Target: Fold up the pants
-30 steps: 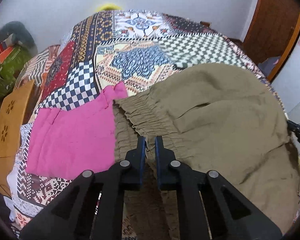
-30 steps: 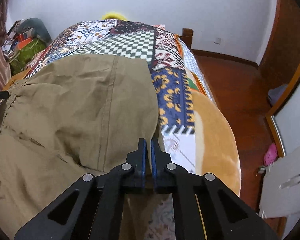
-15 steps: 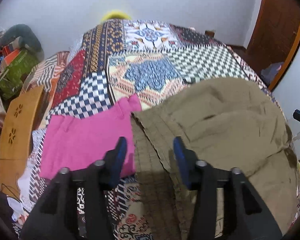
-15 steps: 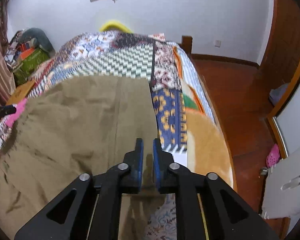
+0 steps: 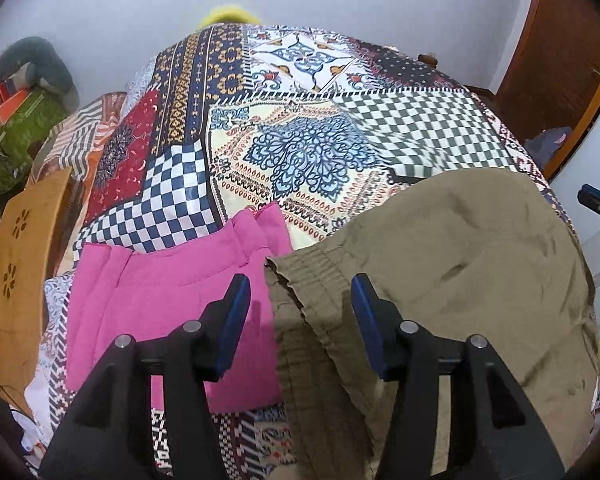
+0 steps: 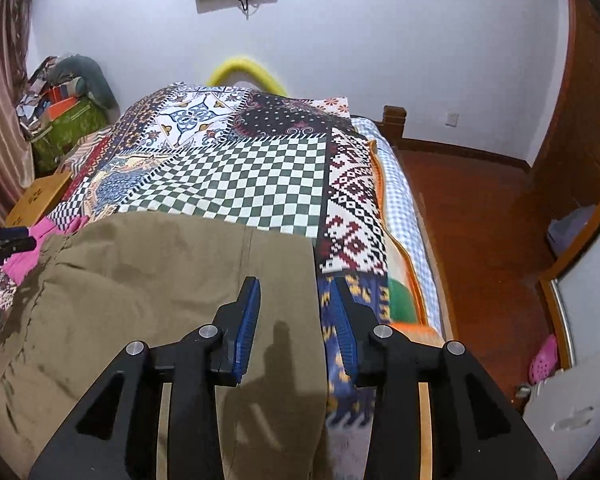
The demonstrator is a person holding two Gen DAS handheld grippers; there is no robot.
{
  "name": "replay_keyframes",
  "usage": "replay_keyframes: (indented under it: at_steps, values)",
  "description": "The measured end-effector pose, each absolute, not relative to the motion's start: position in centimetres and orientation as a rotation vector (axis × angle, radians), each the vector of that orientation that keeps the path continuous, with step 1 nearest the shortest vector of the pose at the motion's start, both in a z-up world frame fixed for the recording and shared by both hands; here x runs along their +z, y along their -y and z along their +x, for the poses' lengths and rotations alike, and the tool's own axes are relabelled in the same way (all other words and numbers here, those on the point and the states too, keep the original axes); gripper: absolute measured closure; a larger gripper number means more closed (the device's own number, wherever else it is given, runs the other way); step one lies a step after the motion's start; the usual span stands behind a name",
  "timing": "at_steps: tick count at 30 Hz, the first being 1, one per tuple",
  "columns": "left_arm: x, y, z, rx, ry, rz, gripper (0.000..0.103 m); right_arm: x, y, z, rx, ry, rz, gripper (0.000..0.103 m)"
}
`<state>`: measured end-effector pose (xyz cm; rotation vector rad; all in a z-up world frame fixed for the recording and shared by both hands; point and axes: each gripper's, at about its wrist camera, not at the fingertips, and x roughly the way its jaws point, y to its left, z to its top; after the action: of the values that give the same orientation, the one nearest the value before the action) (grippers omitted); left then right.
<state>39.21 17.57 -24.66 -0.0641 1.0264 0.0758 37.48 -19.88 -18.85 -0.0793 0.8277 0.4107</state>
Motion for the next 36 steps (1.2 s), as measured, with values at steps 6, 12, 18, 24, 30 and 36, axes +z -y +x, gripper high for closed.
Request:
replay_keyframes:
  at_steps: [6,12,18,24,30,36]
  values:
    - [-26.7,-18.1,40.4,0.063,-1.064,-0.07,0.051,-21.5,19.7,41.6,0.439,-0.924,-0.041,0.07]
    - [-27.5,-18.5,41.3,0.03,-1.071,-0.114,0.051,-23.6,18.9,44.7,0.468,-0.997,-0.057,0.07]
    - [-28.0,-18.7,41.7,0.005,-1.084,-0.163,0.051,-25.2,17.9,46.0,0.52,-1.057,-0.057,0.07]
    - [-28.0,-17.9,42.0,-0.013,-1.085,-0.152,0.063,-25.2,17.4,45.8,0.551,-1.043,-0.07,0.08]
    - [-27.0,-17.3,41.7,0.019,-1.053,-0.072,0.092,-23.9,17.8,45.2,0.509,-0.954,-0.105,0.098]
    - [-25.6,-17.8,41.6,0.009,-1.017,-0.088,0.095,-21.9,17.7,44.5,0.473,-0.871,-0.146,0.099]
